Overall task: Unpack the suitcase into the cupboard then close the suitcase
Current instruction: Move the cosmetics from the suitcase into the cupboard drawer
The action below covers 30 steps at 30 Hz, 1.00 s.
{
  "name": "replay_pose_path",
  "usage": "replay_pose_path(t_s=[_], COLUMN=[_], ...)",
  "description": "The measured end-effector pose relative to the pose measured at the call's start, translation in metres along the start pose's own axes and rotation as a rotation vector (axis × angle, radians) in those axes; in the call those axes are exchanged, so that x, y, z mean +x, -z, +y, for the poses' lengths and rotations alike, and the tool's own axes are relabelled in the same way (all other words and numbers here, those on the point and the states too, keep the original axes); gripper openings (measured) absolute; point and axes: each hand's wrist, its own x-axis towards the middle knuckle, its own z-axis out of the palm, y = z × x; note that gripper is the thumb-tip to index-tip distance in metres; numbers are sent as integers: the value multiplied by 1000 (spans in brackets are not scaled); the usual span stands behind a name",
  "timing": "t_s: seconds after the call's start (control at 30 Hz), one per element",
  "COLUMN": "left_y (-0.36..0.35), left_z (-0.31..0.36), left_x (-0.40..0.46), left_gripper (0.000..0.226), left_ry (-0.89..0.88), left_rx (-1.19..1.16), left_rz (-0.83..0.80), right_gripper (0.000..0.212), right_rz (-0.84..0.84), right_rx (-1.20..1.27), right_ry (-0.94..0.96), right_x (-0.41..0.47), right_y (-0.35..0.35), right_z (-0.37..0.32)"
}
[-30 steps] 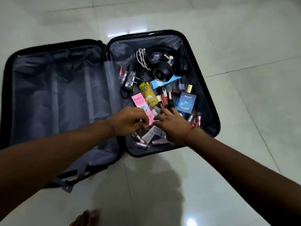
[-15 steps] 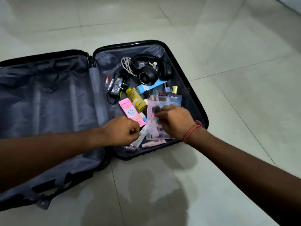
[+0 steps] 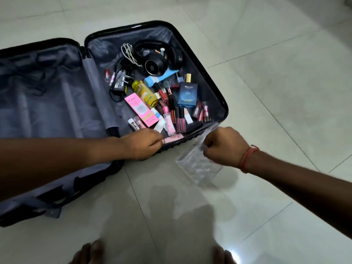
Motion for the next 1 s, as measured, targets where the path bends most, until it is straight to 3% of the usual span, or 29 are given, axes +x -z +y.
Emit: replay_pose_path(t_s=[0.2,0.43,0.53,0.63,0.8,1.0], left_y=[0,10,16,26,35,46], left_z=[-2,-15,-21,-30,-45,-62], left_x=[-3,-6,-8,-10,-16,-19], left_gripper=[37,15,21,24,25,16], left_ry=[32,69,6,-174,-329,-307], left_rx=[-24,38,26,44,-59,101], left_rz=[12,15,-64,-135,99,371], right_gripper=[28,40,43,47,33,26], right_rz=[-191,-248,-287,-272,147,128], right_rx=[20,70,113,163,191,269], right_ry=[-100,-76,-129,-184,62,312], right_x=[-8,-15,-13,-6,21,83], right_y=[-48,-69,-66,-47,-4,-14], right_z=[3,-5,-7,-8,-21,-48])
